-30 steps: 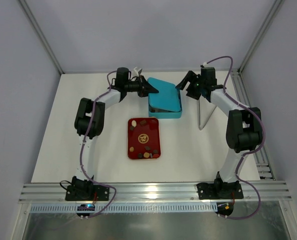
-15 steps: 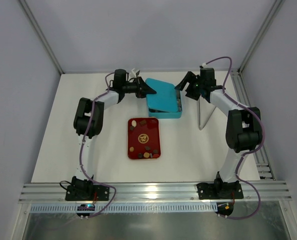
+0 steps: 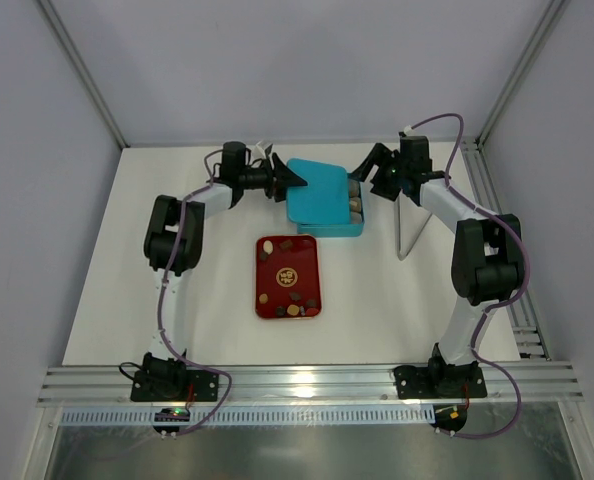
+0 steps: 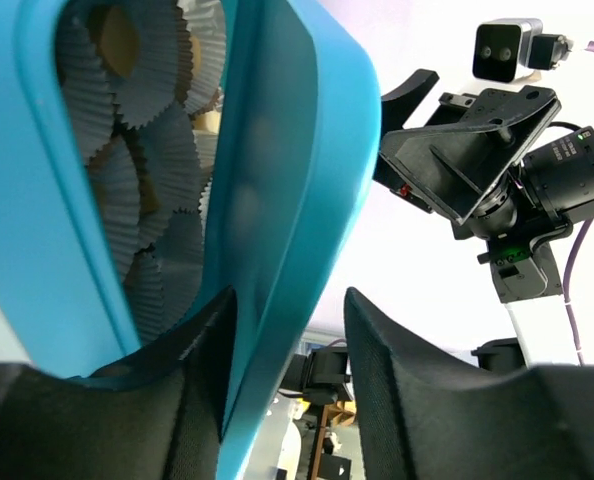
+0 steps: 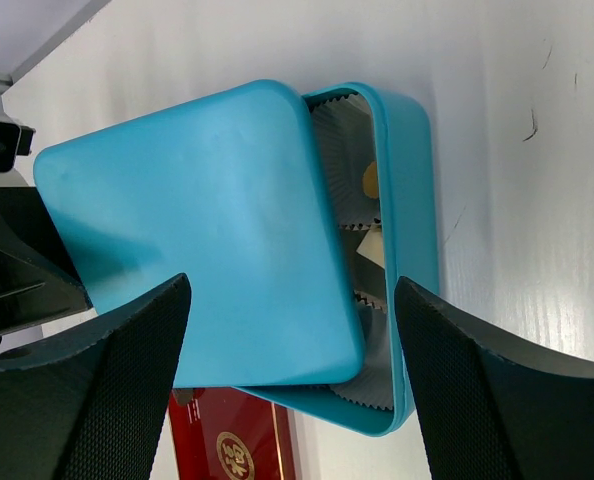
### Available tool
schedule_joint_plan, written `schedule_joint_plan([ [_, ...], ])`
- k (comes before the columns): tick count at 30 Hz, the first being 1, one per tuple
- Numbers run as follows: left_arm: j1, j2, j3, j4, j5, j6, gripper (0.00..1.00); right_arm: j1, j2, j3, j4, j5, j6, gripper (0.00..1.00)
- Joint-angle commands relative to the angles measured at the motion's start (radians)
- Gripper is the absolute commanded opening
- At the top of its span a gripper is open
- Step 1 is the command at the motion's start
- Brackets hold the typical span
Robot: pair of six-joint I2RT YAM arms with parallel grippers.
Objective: Pack the chocolate
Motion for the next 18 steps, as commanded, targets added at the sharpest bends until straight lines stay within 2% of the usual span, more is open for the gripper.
schedule_joint_plan([
  [1,0.018,-0.018,-0.014,0.024,0.026,0.001,0.48,0.006,0.005,0.002,0.046,-0.003,-0.002,0.83],
  [6,0.035,-0.028,-0.028,-0.012,0.026,0.03,0.52,0.007,0.008,0.002,0.048,-0.003,0.0,0.83],
  [18,0.051,-0.024,-0.01,-0.192,-0.005,0.15,0.52,0.018,0.023,0.003,0.055,-0.003,0.003,0.82],
])
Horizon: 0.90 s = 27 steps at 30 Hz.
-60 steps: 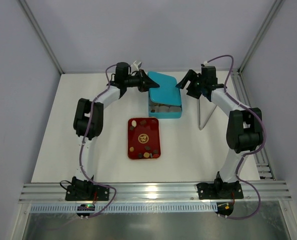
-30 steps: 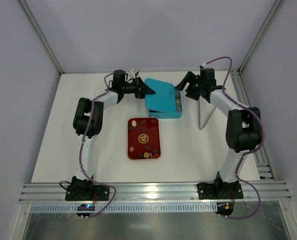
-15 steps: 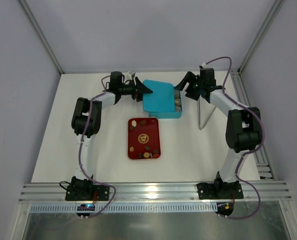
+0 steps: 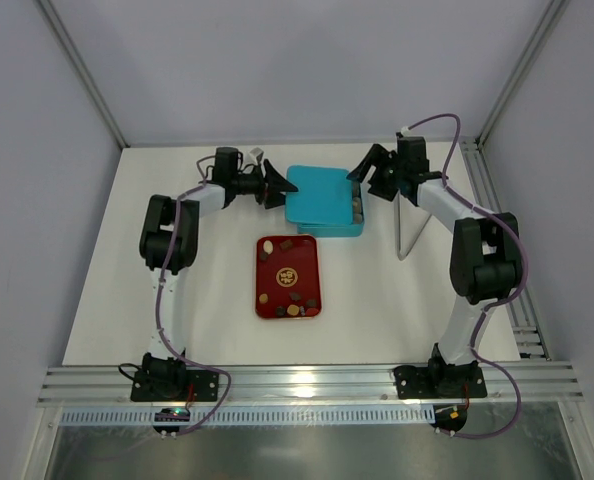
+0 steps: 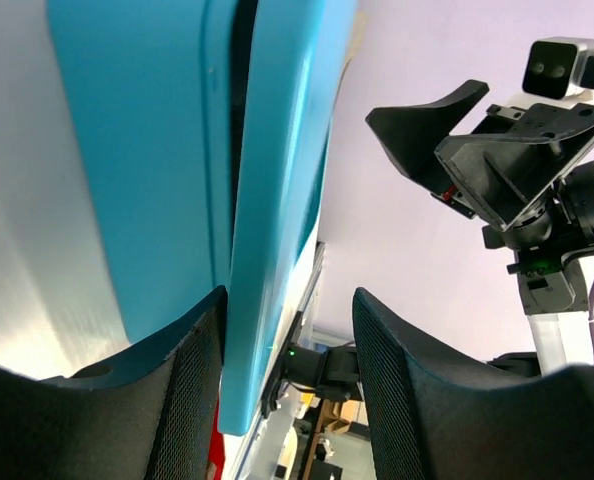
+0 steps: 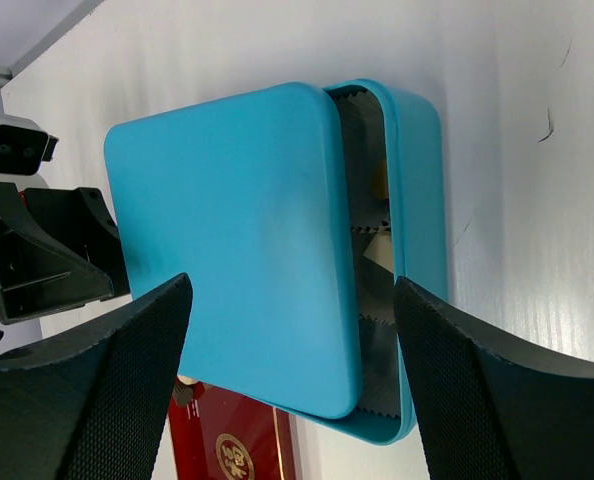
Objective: Pack the chocolate
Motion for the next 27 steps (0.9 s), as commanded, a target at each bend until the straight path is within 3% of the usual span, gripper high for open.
schedule_joint_plan([
  [1,0.006,-0.022,0.017,-0.063,-0.001,0.053,0.52,0.011,0.016,0.003,0.039,-0.001,0.002,0.82],
  [16,0.003,-0.013,0.042,-0.143,-0.033,0.099,0.49,0.023,0.039,0.003,0.027,0.011,-0.021,0.77],
  [27,-0.01,-0.001,0.117,-0.293,-0.066,0.18,0.46,0.024,0.052,0.006,0.019,0.024,-0.034,0.76],
])
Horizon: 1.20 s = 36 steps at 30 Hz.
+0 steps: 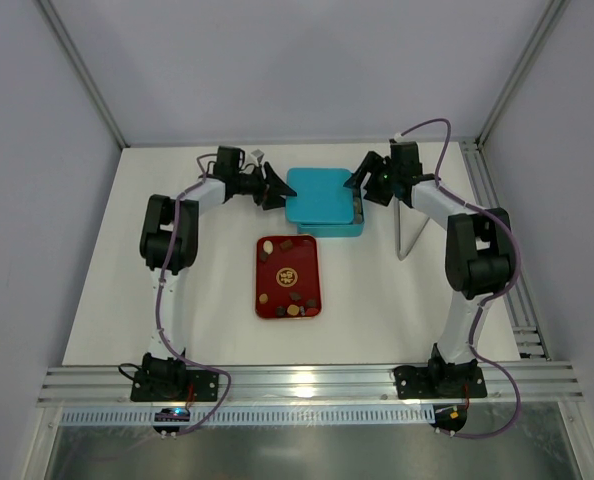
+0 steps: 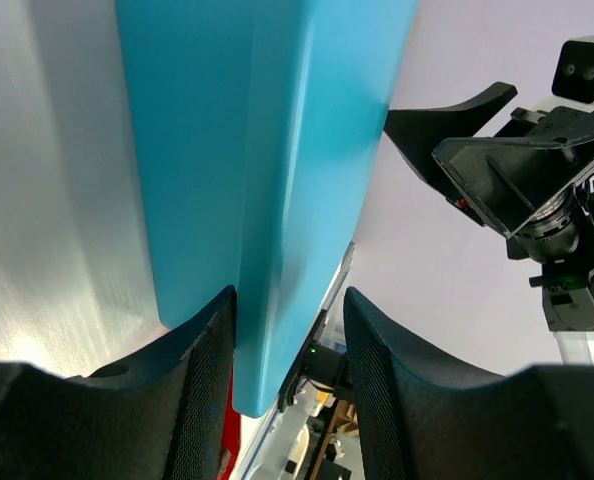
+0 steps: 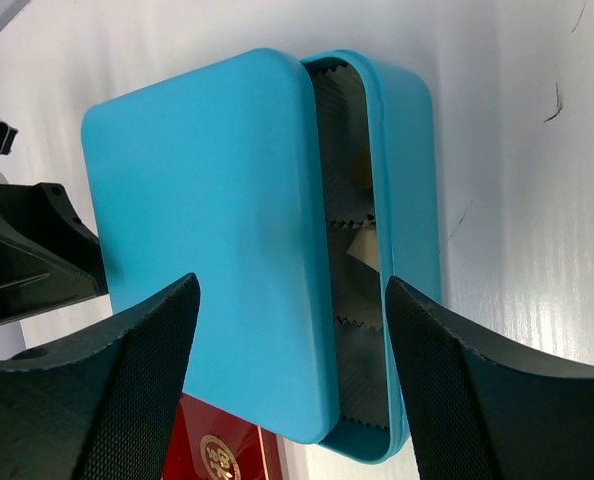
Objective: Pack the chocolate
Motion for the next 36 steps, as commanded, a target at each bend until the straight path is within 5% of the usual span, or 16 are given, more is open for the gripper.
schedule_joint_plan([
  [1,-0.007,0.004,0.065,-0.093,-0.009,0.056,0.46,0.005,0.003,0.007,0.021,0.015,-0.029,0.75],
  [36,-0.064,0.067,0.245,-0.404,-0.136,0.25,0.43,0.005,0.035,0.004,0.022,0.004,-0.034,0.69],
])
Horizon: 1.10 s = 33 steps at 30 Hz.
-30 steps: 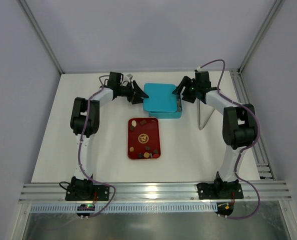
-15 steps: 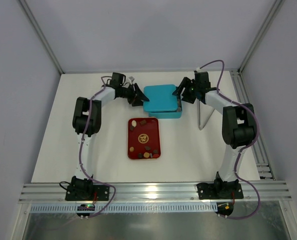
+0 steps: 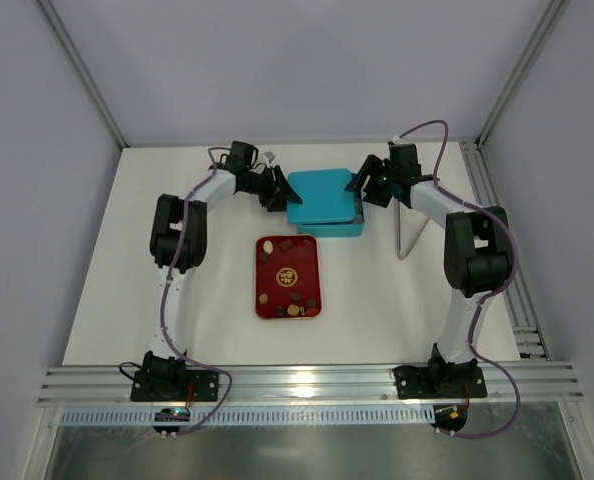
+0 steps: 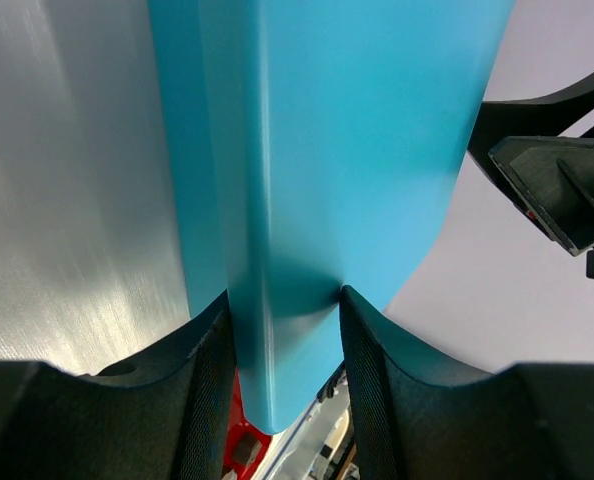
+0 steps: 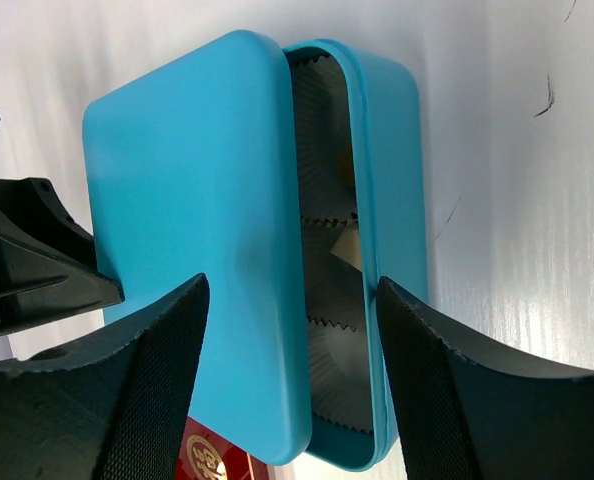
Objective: Pack the chocolate
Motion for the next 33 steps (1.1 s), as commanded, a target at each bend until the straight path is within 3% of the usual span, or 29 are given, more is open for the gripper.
schedule_joint_plan([
  [1,-0.014,0.007,0.056,-0.077,-0.027,0.056,0.43,0.005,0.015,0.004,0.028,0.004,-0.014,0.69],
  [21,-0.063,0.028,0.166,-0.252,-0.149,0.128,0.44,0.018,0.029,0.002,0.039,-0.007,-0.004,0.66],
  [33,-0.069,0.071,0.321,-0.381,-0.215,0.136,0.48,0.022,0.026,-0.014,0.045,-0.01,-0.004,0.65],
])
